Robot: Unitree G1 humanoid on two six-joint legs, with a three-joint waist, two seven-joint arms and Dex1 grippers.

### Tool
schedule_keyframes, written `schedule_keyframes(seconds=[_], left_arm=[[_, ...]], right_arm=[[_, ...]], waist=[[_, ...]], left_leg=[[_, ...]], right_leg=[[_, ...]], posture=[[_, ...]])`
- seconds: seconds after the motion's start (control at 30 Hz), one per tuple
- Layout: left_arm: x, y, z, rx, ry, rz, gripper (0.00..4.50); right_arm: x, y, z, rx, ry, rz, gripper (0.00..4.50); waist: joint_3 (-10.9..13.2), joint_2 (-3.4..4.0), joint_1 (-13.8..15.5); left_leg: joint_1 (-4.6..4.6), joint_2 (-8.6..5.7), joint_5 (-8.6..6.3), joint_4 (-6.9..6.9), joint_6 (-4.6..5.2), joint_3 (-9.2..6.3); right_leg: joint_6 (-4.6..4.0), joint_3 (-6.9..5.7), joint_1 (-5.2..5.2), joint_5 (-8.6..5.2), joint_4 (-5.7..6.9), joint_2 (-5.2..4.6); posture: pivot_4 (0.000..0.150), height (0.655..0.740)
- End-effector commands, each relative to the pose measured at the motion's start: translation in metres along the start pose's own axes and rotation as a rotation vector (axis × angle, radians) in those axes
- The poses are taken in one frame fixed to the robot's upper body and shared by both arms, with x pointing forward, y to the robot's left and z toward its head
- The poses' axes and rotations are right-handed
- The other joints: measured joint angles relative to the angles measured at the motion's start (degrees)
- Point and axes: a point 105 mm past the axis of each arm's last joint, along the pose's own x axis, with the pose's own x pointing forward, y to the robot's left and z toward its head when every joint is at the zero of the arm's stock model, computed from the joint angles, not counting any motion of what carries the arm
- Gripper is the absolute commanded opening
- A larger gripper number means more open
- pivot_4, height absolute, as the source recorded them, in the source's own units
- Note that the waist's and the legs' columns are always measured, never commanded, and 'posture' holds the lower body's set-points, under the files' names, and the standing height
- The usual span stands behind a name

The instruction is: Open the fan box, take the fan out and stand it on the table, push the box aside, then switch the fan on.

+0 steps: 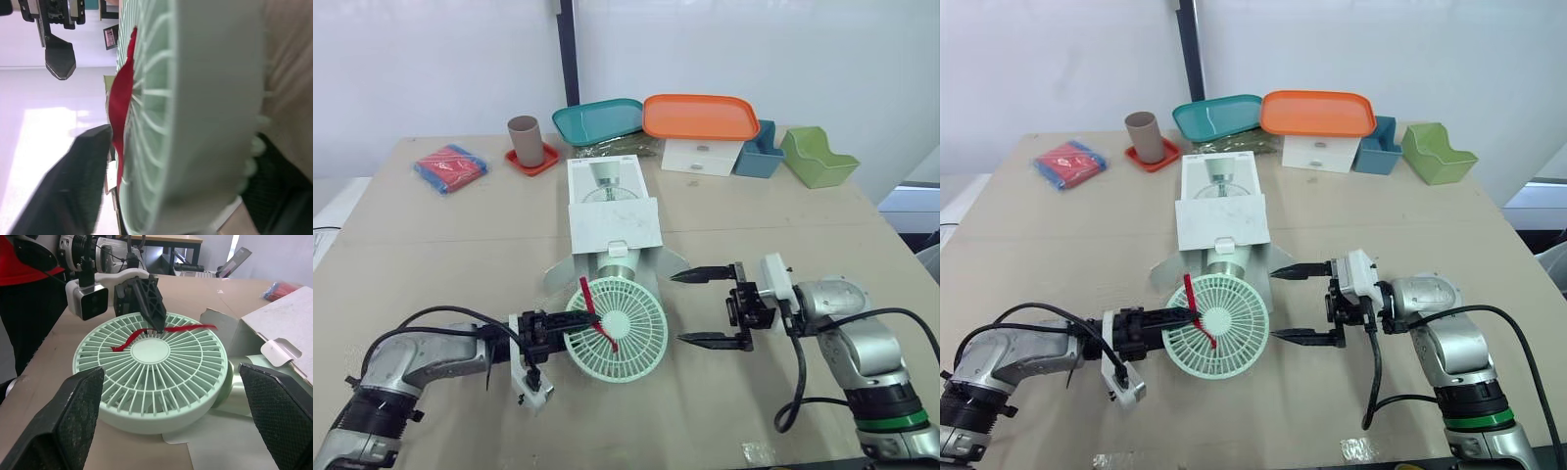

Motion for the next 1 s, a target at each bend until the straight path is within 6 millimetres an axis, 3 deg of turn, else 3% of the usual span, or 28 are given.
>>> schedule_keyframes(seconds=[0.03,0.2,0.4,0.73,1.0], left_arm=[[-0.001,0.003,0.001,0.031,-0.019,0.007,2.08],[-0.001,0.006,0.004,0.025,-0.026,0.042,2.03],[-0.004,0.024,0.010,-0.079,-0.033,0.150,2.03],[-0.022,0.062,0.031,-0.537,0.017,0.246,2.03],[-0.037,0.091,0.027,-0.914,0.143,0.400,2.03]], right_arm=[[0.001,-0.002,0.007,-0.048,-0.006,-0.002,4.50],[0.001,-0.001,0.006,-0.047,-0.005,-0.001,4.50],[-0.001,0.001,0.000,-0.033,0.012,0.003,4.50],[-0.002,-0.008,0.001,0.016,-0.038,-0.089,4.50],[0.000,-0.009,-0.003,0.015,-0.025,-0.094,4.50]], waist=[[-0.01,0.00,0.01],[-0.01,0.01,-0.01],[-0.01,0.01,-0.01],[0.03,0.09,-0.10],[0.05,0.09,-0.15]], left_leg=[[0.00,0.00,0.00,0.02,0.00,0.00],[-0.02,-0.03,-0.02,0.18,0.04,0.00],[-0.06,-0.03,-0.06,0.30,0.10,0.00],[-0.07,0.12,-0.14,0.46,0.23,0.03],[-0.05,0.08,-0.16,0.52,0.26,0.11]], right_leg=[[0.00,0.00,0.01,0.00,0.01,0.00],[0.01,0.01,0.01,0.00,0.09,0.00],[0.01,0.00,0.00,0.00,0.14,0.00],[0.01,0.06,-0.02,-0.01,0.29,0.02],[0.01,0.11,0.00,-0.01,0.31,0.12]], posture=[[0.150,0.7400],[0.150,0.7400],[0.150,0.7400],[0.150,0.7400],[0.150,0.7400]])
